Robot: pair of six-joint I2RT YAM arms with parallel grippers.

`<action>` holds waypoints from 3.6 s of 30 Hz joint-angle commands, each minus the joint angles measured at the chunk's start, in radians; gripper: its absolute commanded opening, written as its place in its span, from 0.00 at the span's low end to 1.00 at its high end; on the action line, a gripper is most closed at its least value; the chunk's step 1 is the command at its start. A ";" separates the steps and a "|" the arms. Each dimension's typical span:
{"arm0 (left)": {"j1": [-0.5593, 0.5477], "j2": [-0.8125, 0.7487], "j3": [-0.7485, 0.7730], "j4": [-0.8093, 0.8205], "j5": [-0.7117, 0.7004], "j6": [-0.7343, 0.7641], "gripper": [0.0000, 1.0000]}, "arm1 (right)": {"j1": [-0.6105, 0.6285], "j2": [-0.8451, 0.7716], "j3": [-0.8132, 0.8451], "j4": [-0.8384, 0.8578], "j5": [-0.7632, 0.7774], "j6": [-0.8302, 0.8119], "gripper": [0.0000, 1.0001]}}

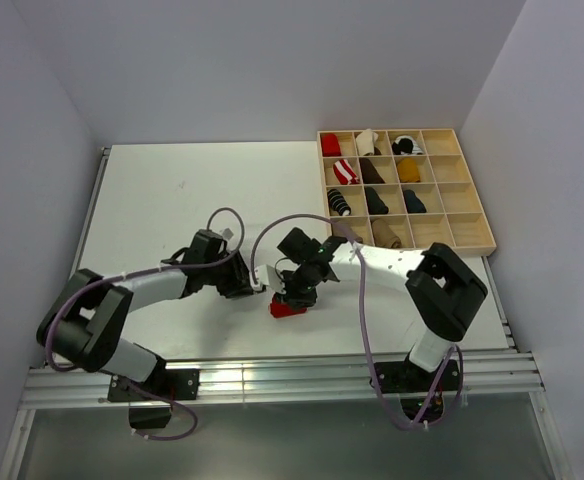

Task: Roll the socks
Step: Roll the sock at the center of the board.

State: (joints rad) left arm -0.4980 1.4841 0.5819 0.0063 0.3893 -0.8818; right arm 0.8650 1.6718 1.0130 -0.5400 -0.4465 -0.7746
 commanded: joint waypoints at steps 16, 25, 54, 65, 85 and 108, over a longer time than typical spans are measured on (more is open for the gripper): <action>-0.071 -0.616 -0.306 0.207 -0.268 0.040 0.36 | -0.150 0.267 0.269 -0.307 -0.129 0.047 0.19; -0.280 -0.424 -0.200 0.204 -0.385 0.156 0.46 | -0.184 0.402 0.414 -0.433 -0.185 0.041 0.19; -0.353 -0.064 -0.140 0.408 -0.282 0.101 0.41 | -0.198 0.467 0.455 -0.459 -0.156 0.064 0.18; -0.353 -0.079 -0.189 0.459 -0.228 0.038 0.47 | -0.198 0.476 0.457 -0.454 -0.150 0.072 0.18; -0.353 0.067 -0.111 0.296 -0.227 0.041 0.00 | -0.199 0.421 0.411 -0.367 -0.100 0.127 0.30; -0.352 0.140 -0.094 0.251 -0.227 0.063 0.00 | -0.343 -0.053 0.225 -0.172 -0.152 0.192 0.57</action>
State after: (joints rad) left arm -0.8410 1.5646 0.5117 0.4561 0.1528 -0.8551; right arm 0.5671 1.7527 1.2419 -0.8085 -0.5453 -0.5362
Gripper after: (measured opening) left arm 0.042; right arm 0.564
